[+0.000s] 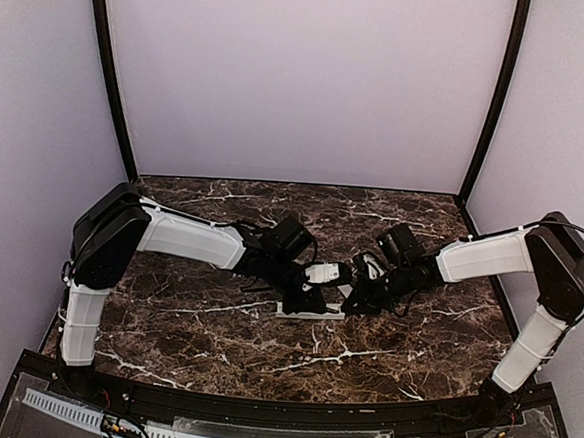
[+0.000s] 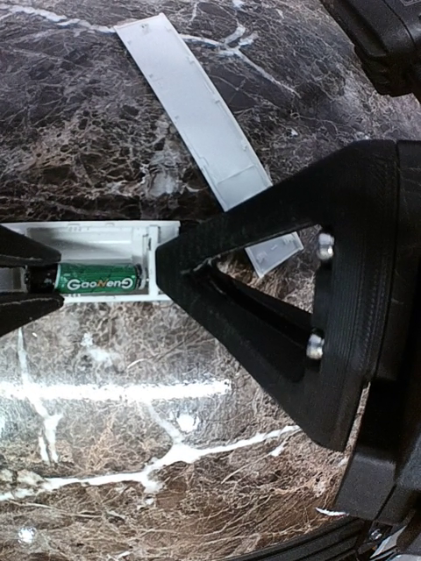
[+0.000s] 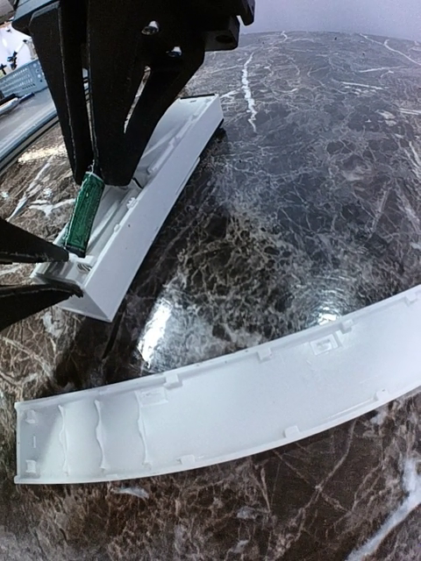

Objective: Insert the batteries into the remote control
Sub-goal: Place the battery in the battery compartment.

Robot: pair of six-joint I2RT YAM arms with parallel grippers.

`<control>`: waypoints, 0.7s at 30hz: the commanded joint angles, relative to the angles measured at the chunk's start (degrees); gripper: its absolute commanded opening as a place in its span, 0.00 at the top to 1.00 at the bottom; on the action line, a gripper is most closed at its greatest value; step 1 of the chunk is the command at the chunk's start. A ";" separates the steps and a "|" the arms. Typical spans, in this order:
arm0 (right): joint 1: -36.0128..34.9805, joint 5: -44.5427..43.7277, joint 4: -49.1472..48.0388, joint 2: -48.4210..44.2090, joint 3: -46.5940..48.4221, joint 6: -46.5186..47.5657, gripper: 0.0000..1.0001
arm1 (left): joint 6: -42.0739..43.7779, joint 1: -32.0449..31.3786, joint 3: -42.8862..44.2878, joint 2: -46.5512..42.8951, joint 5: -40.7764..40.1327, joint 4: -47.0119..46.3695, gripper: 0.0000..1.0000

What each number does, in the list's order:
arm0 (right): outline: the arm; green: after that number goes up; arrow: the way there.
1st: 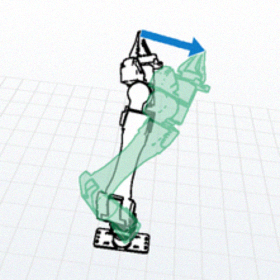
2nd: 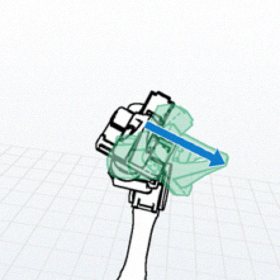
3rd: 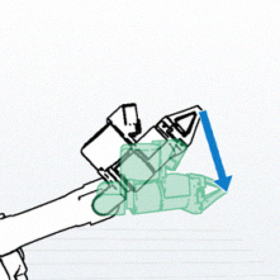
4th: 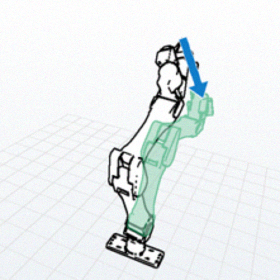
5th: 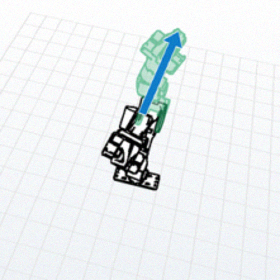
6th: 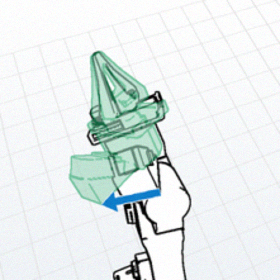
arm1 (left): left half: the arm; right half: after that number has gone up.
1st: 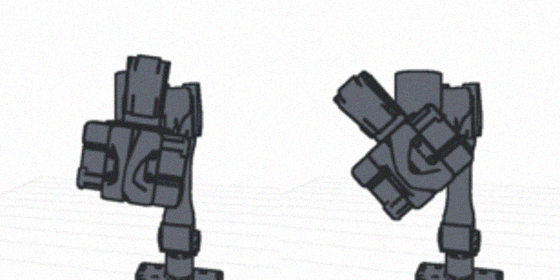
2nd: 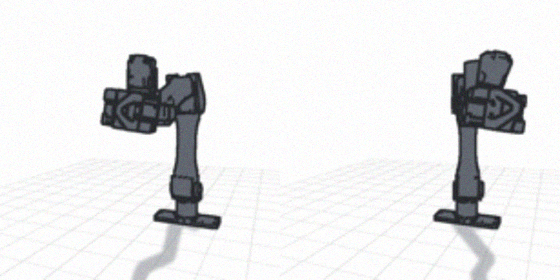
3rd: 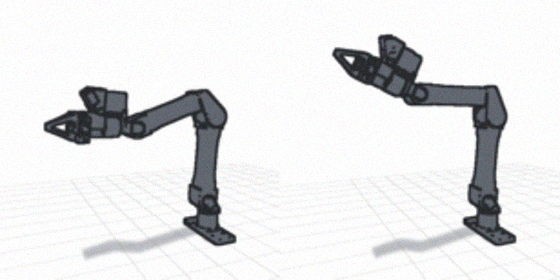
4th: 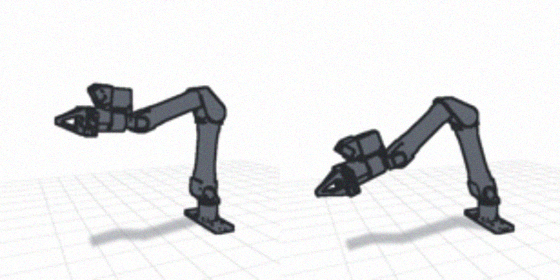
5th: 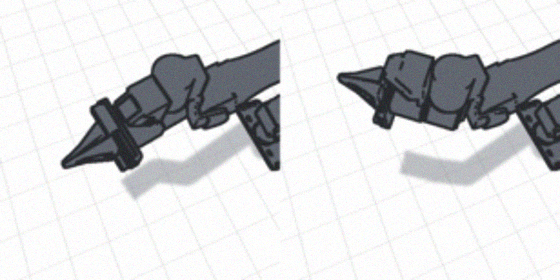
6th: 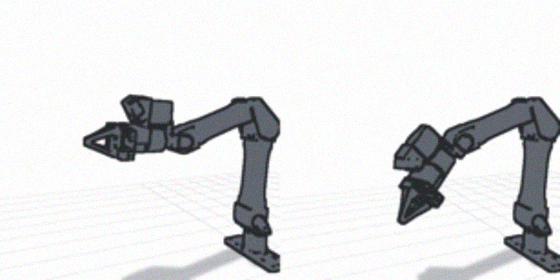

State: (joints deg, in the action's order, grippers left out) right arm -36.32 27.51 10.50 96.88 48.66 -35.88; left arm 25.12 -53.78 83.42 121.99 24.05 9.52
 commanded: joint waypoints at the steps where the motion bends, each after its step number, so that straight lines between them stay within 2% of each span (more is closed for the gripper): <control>1: 0.19 0.23 -0.45 0.25 1.48 0.19 0.91 | 0.36 -0.57 0.69 1.84 0.12 4.69 0.92; 17: 0.26 -0.86 1.05 -0.51 1.96 0.89 0.89 | 0.89 -0.48 1.93 1.84 0.21 6.73 0.82; 21: 0.20 -1.04 1.46 -0.73 2.19 1.03 0.88 | 0.93 -0.48 3.16 1.76 0.43 7.74 0.76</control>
State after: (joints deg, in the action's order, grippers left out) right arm -36.32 27.18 10.98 96.88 49.39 -35.62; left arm 25.45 -53.91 85.27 122.89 24.10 12.16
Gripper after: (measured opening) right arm 0.116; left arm 0.213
